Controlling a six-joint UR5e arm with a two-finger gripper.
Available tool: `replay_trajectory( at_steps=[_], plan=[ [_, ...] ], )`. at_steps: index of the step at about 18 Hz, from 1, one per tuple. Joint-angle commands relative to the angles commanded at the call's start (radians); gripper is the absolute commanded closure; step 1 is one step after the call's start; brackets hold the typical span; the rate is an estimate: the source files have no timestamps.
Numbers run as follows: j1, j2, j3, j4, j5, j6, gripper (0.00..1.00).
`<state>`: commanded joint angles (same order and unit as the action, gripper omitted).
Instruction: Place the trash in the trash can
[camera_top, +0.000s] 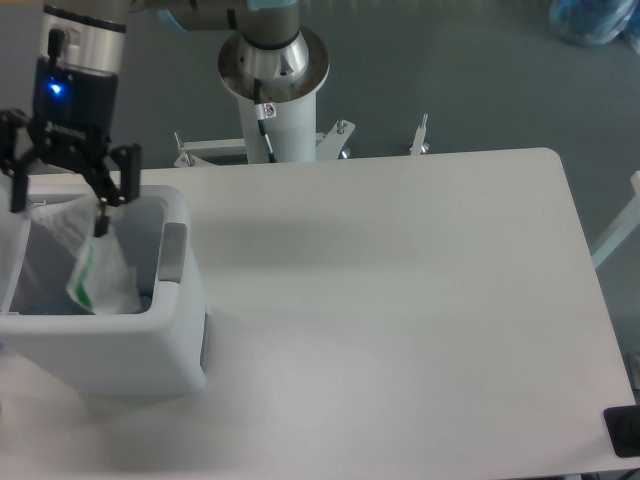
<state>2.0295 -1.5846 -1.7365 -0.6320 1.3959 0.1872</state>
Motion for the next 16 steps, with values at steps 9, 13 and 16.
replay_trajectory(
  at_steps=[9,13,16],
  plan=[
    [0.214,0.124,-0.003,-0.005,0.086,0.09,0.0],
    [0.429,0.088,-0.008,-0.006,0.089,0.249,0.0],
    [0.515,0.013,-0.008,-0.017,0.126,0.467,0.0]
  ],
)
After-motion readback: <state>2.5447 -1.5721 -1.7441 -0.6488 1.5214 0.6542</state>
